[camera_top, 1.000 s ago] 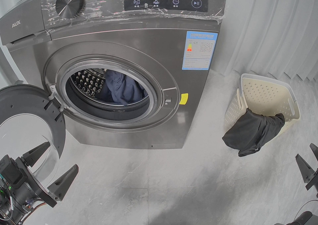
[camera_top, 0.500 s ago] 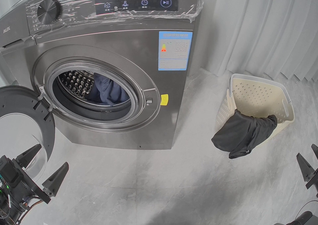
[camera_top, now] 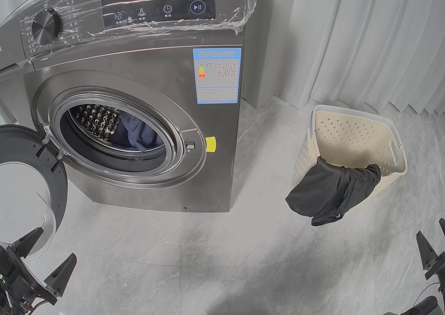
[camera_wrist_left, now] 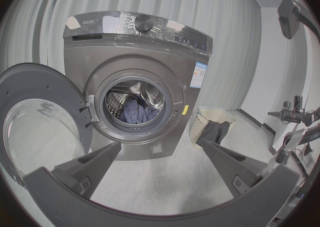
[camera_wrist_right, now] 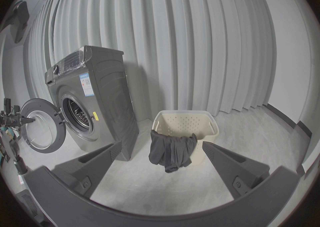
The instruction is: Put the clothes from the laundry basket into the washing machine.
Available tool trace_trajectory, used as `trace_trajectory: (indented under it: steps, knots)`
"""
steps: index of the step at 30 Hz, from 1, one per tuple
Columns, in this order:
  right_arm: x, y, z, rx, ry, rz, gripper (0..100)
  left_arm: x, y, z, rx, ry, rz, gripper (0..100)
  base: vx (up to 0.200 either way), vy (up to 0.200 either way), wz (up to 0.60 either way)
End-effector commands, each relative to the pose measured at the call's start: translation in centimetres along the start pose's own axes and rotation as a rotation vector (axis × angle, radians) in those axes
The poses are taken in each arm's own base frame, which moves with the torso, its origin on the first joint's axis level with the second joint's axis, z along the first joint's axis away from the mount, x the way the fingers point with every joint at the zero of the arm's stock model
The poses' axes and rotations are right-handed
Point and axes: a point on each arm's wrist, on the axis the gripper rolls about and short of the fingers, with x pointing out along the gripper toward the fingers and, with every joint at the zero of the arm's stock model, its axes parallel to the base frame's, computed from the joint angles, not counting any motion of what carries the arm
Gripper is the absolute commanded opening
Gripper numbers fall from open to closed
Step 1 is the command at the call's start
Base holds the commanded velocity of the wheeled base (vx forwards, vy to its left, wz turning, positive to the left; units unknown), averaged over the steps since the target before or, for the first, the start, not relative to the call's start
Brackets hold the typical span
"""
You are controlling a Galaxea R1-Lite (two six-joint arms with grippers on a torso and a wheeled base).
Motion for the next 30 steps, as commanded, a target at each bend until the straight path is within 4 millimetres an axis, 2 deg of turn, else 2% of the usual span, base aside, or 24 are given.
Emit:
trace_trajectory:
  steps: [1,6,14,30]
  knots:
    - [-2.4,0.2,-1.8,-0.008,-0.051,0.001,100,-2.7,0.1,-1.4,-0.022,-0.085,-0.011,100,0.000,0.000,0.00]
    - [-2.8,0.2,-2.8,-0.002,-0.029,-0.004,100,-3.7,0.2,-2.6,-0.012,-0.076,0.042,100,0.000,0.000,0.00]
    - [-2.8,0.1,-3.6,0.010,0.047,-0.015,100,-4.7,0.1,-4.5,0.001,-0.022,0.105,100,0.000,-0.200,0.00]
    - [-2.8,0.1,-3.7,0.009,0.051,-0.012,100,-4.7,0.1,-4.6,-0.009,-0.018,0.132,100,0.000,-0.200,0.00]
